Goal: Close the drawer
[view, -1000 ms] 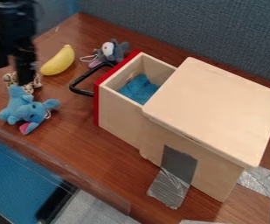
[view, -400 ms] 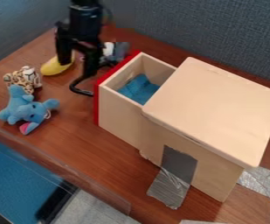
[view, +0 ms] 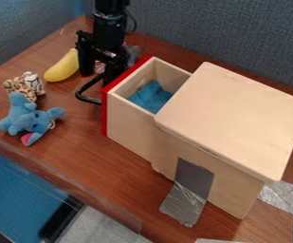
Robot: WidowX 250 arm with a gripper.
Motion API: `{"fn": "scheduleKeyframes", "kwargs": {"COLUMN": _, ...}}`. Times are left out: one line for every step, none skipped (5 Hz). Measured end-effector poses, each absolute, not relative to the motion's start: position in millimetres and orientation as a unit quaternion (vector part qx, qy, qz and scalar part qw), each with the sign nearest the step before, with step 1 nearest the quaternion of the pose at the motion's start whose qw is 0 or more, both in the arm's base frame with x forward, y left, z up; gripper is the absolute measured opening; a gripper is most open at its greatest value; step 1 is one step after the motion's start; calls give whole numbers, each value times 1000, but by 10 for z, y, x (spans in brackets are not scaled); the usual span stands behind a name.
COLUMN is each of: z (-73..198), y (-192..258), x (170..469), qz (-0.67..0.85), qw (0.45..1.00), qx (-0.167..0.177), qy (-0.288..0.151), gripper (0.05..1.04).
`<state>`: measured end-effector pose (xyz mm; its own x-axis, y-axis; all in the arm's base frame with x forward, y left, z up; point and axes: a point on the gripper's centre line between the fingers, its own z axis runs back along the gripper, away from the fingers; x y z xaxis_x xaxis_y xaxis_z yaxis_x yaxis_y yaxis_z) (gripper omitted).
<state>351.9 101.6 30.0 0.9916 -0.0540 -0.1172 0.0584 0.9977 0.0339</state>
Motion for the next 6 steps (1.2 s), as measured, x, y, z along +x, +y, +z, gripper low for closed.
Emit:
{"fn": "scheduleKeyframes", "kwargs": {"z": 230, "y": 1030, "x": 3506, "qz": -24, "qw": 997, "qx": 22, "qy": 66, "gripper": 425}}
{"fn": "scheduleKeyframes", "kwargs": {"z": 201, "y": 1008, "x": 3457, "qz": -23, "qw": 997, "qx": 18, "qy": 76, "gripper": 195}}
{"fn": "scheduleKeyframes", "kwargs": {"z": 184, "y": 877, "x": 3375, "qz": -20, "qw": 995, "qx": 4, "qy": 93, "gripper": 130}}
{"fn": "scheduleKeyframes", "kwargs": {"z": 203, "y": 635, "x": 3323, "qz": -15, "qw": 995, "qx": -15, "qy": 98, "gripper": 128}}
{"fn": "scheduleKeyframes", "kwargs": {"z": 228, "y": 391, "x": 3322, "qz": -26, "qw": 995, "qx": -18, "qy": 94, "gripper": 128}}
{"fn": "scheduleKeyframes", "kwargs": {"z": 284, "y": 204, "x": 3350, "qz": -33, "qw": 996, "qx": -21, "qy": 82, "gripper": 128}}
